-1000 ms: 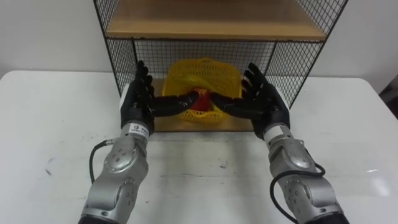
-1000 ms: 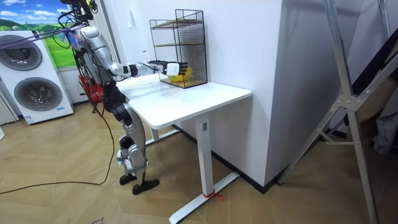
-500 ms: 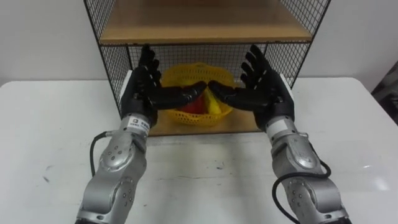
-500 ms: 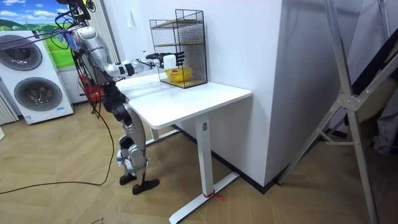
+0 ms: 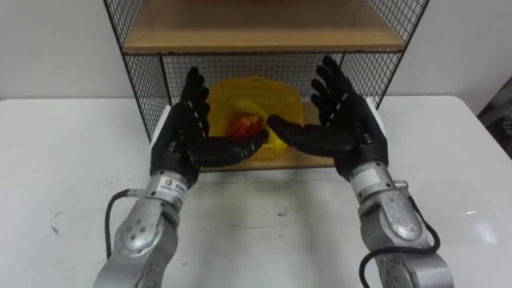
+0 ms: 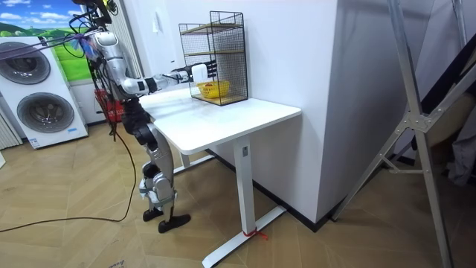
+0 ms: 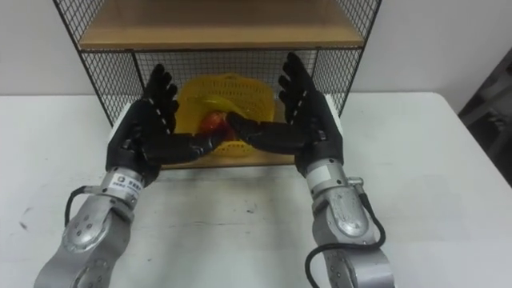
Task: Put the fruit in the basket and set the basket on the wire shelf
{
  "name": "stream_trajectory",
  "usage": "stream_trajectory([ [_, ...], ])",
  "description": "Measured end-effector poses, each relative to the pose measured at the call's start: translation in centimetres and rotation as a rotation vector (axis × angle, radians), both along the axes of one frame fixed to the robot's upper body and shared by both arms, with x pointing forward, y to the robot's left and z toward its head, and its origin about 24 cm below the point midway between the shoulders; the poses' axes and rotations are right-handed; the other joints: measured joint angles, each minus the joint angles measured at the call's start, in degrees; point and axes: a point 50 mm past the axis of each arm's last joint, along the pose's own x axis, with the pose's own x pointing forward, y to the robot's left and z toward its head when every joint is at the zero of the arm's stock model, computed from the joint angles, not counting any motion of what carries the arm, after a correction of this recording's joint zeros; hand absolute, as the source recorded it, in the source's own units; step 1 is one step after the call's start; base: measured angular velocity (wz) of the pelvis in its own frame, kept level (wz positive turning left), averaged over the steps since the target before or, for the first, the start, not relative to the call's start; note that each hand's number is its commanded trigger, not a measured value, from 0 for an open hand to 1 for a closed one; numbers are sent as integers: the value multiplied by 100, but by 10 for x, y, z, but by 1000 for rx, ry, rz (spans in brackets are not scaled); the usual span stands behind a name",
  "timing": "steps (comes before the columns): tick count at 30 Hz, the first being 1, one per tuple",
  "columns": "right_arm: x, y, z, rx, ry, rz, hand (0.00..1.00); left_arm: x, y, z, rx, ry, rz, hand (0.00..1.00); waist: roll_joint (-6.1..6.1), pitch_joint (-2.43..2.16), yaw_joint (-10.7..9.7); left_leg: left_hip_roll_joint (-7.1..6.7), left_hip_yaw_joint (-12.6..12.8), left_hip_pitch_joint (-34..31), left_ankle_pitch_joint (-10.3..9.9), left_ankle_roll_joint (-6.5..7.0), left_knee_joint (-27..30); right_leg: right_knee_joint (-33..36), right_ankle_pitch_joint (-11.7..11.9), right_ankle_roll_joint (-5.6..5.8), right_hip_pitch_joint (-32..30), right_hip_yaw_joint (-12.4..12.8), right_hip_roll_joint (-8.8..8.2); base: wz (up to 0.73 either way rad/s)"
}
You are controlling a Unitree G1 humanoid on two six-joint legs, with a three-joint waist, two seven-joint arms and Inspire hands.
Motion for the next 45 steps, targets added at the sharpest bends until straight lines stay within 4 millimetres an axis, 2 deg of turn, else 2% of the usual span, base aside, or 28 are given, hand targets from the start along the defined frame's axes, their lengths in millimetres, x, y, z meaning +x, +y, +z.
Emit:
stream_trajectory([
  [6, -14, -6, -12, -59, 17, 13, 0, -15, 10, -8, 18, 3, 13, 0, 1, -10, 17, 3, -9, -25, 0, -1, 3, -3, 5, -1, -7, 24, 5, 0],
  [8, -21, -8, -17, -110, 25, 13, 0, -23, 18, -14, 21, 21, 38, 0, 9, -32, 21, 5, -9, -74, -1, -1, 15, 24, 5, -1, -64, 21, 5, 0],
  [16, -36, -22, -23, -135, 18, 7, 0, -36, 34, -19, 23, 17, 112, 0, 11, -34, 37, 5, -12, -151, -1, -3, 13, 47, 4, -3, -152, 29, 7, 0],
  [19, -46, -28, -22, -137, 15, -22, 0, -41, 36, -18, 22, 2, 124, 0, 12, -34, 34, 4, -27, -148, 0, -5, 13, 23, 5, -3, -132, 23, 8, 0],
  [24, -66, -40, -17, -168, -18, -90, 0, -55, 42, -4, 29, -77, 163, 0, 15, -36, 41, 2, -15, -144, 0, -7, 10, 36, 3, -4, -147, 43, 10, -1],
  [28, -70, -54, 0, -250, -107, -211, 0, -55, 53, 3, 85, -120, 241, 0, 41, -25, 56, 4, 8, -146, -3, -11, 2, 33, 4, -4, -159, 63, 28, -4],
  [33, -72, -79, 30, -340, -259, -456, 0, -57, 70, 32, 126, -248, 383, 0, 96, 13, 59, 4, -6, -207, 0, -14, 6, 18, 5, -6, -203, 62, 58, 0],
  [35, -78, -92, 50, -408, -370, -599, 0, -62, 87, 62, 144, -413, 529, 0, 120, 19, 69, 6, -15, -246, 10, -26, -2, 18, 9, -13, -248, 64, 63, 0],
  [36, -80, -95, 54, -428, -398, -634, 0, -65, 92, 70, 146, -461, 573, 0, 125, 18, 83, 6, -14, -249, 12, -27, -6, 15, 11, -15, -252, 63, 63, 0],
  [38, -87, -113, 72, -509, -488, -768, 0, -77, 113, 97, 165, -620, 743, 0, 126, 9, 193, 6, 2, -256, 12, -28, -9, 46, 8, -17, -287, 57, 58, -5],
  [41, -102, -138, 98, -554, -625, -975, 0, -99, 135, 122, 206, -767, 960, 0, 94, -13, 224, -3, -4, -252, 12, -28, -8, 140, -49, -19, -325, 57, 43, 2],
  [42, -105, -143, 102, -554, -649, -1019, 0, -103, 139, 125, 213, -788, 999, 0, 83, -18, 223, -3, -13, -248, 12, -29, -4, 143, -52, -20, -321, 61, 40, 11],
  [45, -131, -174, 123, -527, -753, -1290, 0, -127, 162, 140, 242, -875, 1233, 0, 59, -35, 244, -3, -46, -242, 12, -34, 4, 139, -71, -20, -296, 39, 11, 5],
])
